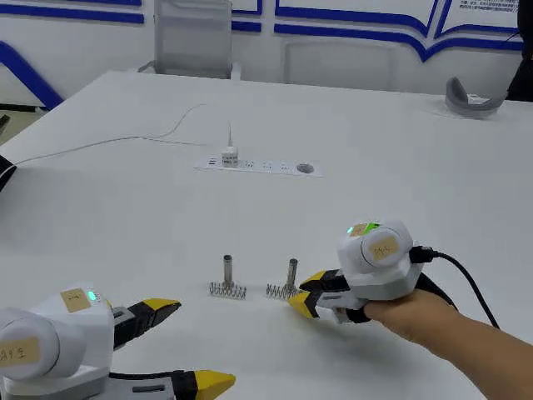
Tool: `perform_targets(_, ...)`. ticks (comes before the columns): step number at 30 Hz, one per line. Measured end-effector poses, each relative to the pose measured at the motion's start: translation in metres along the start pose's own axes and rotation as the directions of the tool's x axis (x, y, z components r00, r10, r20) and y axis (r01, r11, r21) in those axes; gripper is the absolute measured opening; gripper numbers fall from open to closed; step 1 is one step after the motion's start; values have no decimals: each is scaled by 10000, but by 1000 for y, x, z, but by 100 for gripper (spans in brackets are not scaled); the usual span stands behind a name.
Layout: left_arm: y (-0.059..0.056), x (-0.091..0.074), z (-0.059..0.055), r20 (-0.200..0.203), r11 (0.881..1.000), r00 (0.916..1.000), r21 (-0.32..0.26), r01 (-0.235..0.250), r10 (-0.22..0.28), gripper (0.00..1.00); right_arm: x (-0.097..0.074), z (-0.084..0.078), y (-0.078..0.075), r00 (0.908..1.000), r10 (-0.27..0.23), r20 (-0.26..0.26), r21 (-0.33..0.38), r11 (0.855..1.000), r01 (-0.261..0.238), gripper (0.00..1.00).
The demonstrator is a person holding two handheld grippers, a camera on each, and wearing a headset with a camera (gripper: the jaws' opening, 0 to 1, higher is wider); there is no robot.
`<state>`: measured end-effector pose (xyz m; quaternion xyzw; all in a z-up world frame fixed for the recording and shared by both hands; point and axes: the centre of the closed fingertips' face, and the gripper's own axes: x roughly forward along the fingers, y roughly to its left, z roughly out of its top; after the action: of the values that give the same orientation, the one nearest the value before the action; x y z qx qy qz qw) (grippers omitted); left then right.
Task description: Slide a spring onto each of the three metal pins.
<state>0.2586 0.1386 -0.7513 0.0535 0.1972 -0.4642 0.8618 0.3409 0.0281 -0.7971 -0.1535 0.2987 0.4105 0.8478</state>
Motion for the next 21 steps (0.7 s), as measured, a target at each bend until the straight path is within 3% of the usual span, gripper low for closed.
perform_targets(21,-1,1,-2,-71,9999,10000,89,62,-62,74,0,-3,11,9995,290,-126,-111,9995,-292,12)
